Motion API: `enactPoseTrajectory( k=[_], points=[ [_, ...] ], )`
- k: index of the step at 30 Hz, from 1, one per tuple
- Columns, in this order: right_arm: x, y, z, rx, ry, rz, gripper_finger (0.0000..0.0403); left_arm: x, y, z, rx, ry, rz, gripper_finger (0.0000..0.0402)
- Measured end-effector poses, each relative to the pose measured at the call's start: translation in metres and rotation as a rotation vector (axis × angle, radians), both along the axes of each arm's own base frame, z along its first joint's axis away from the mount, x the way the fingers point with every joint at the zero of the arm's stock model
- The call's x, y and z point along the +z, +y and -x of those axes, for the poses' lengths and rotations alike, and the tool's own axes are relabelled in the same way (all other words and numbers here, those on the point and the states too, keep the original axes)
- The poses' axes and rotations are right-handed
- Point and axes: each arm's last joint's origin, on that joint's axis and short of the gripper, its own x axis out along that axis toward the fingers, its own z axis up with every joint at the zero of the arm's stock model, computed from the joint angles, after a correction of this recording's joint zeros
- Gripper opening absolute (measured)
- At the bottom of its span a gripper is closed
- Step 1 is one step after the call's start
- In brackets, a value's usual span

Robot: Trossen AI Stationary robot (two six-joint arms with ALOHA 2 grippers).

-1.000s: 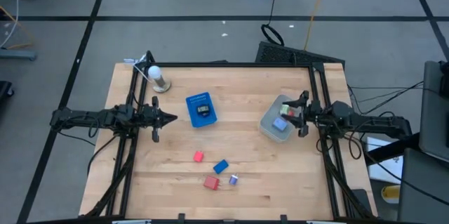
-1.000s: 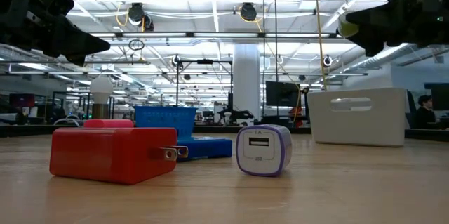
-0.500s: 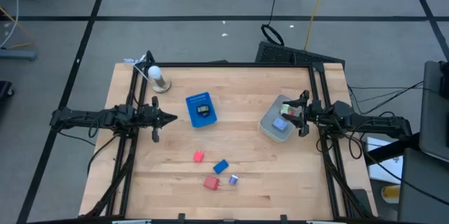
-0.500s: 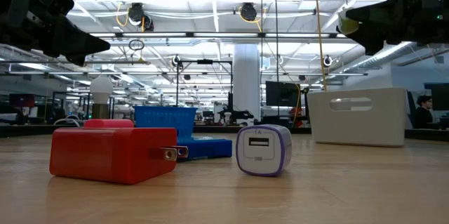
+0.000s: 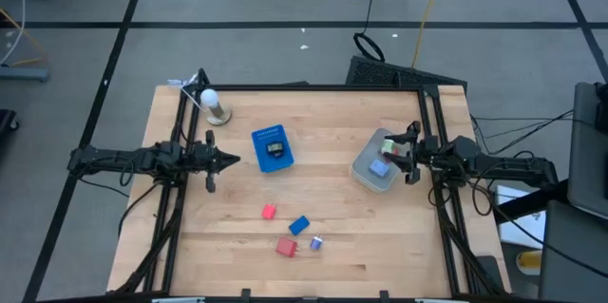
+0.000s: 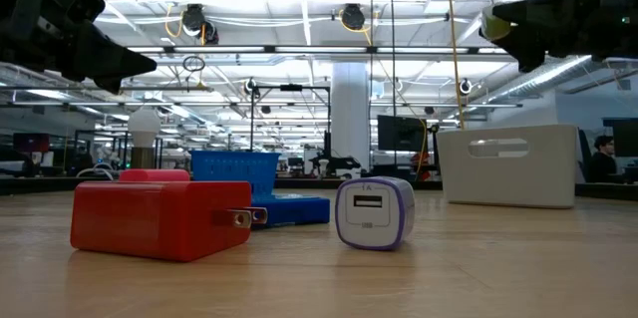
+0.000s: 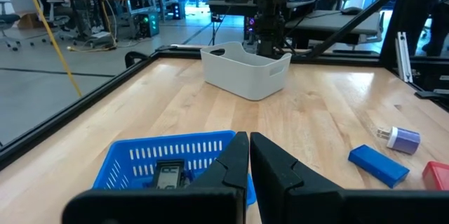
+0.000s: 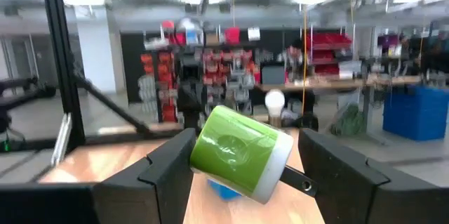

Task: Pick & Place Office items
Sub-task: Put the green charger adapter into the gray bin

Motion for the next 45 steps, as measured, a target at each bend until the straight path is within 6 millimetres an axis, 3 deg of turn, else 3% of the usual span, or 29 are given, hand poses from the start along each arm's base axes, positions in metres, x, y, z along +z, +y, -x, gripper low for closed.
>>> enactPoseTrajectory(
  k=[5,9,15,20,30,45],
  points=[
    [0.003,0.0,-0.002,-0.001,0.067,0.006,0.0227,0.0,0.0,0.0,-0.001,0.001,-0.011,0.0019],
    [0.038,0.0,0.0,-0.017,0.107,0.013,0.0227,0.0,0.0,0.0,-0.001,0.001,-0.011,0.0019],
    [0.064,-0.004,-0.012,-0.111,0.339,-0.018,0.0227,0.0,0.0,0.0,-0.001,0.001,-0.011,0.0019],
    [0.072,-0.008,-0.029,-0.174,0.581,-0.077,0.0227,0.0,0.0,0.0,-0.001,0.001,-0.01,0.0019],
    [0.06,-0.023,-0.054,-0.239,0.891,-0.225,0.0227,0.0,0.0,0.0,-0.001,0.001,-0.011,0.0019],
    [0.008,-0.038,-0.077,-0.272,1.291,-0.362,0.0227,0.0,0.0,0.0,-0.001,0.001,-0.012,0.0019]
  ],
)
